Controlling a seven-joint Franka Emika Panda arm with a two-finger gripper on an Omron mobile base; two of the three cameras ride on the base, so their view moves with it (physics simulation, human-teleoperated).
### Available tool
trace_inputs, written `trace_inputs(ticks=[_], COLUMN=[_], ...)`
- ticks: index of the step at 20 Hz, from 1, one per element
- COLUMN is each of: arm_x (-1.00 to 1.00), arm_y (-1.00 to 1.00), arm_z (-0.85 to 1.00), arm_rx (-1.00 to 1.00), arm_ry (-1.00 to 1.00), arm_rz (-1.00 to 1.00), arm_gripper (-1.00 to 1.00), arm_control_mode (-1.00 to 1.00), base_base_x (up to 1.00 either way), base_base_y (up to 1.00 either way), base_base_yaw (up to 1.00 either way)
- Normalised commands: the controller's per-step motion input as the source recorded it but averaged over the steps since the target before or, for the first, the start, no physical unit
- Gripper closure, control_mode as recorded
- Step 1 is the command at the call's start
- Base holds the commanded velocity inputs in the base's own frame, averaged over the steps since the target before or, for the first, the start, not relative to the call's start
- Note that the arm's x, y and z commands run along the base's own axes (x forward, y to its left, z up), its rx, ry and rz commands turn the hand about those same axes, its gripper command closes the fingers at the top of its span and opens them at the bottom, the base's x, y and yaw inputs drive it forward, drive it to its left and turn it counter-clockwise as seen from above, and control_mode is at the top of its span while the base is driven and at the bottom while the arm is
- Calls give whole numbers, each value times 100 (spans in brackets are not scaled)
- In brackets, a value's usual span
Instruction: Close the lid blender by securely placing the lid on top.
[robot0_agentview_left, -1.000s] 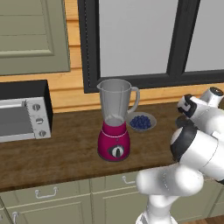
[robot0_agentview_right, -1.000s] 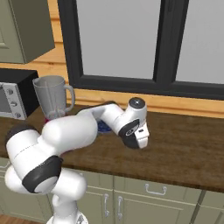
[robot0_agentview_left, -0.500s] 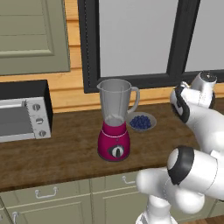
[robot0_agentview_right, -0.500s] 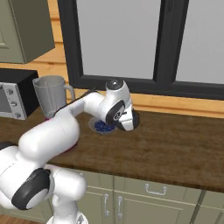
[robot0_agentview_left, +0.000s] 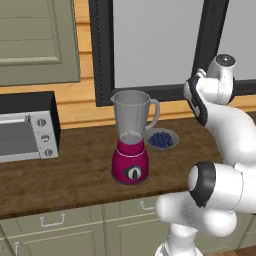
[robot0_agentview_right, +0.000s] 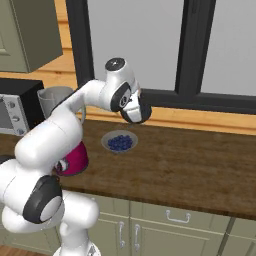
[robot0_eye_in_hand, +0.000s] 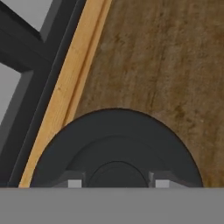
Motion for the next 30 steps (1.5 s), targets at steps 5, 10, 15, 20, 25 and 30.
trace_inputs(ticks=[5, 10, 15, 20, 25, 30], arm_x=[53, 56, 36, -4, -25, -2], arm_y=[55, 91, 90, 62, 78, 76], arm_z=[100, 100, 76, 0, -13, -2], arm_rx=[0, 10, 9, 0, 0, -6], arm_ry=[5, 16, 13, -7, -2, -3], arm_rz=[3, 15, 21, 19, 26, 21], arm_gripper=[100, 100, 100, 100, 100, 100], arm_control_mode=[-100, -100, -100, -100, -100, -100], base_base_x=[0, 0, 0, 0, 0, 0], base_base_y=[0, 0, 0, 0, 0, 0], base_base_yaw=[0, 0, 0, 0, 0, 0])
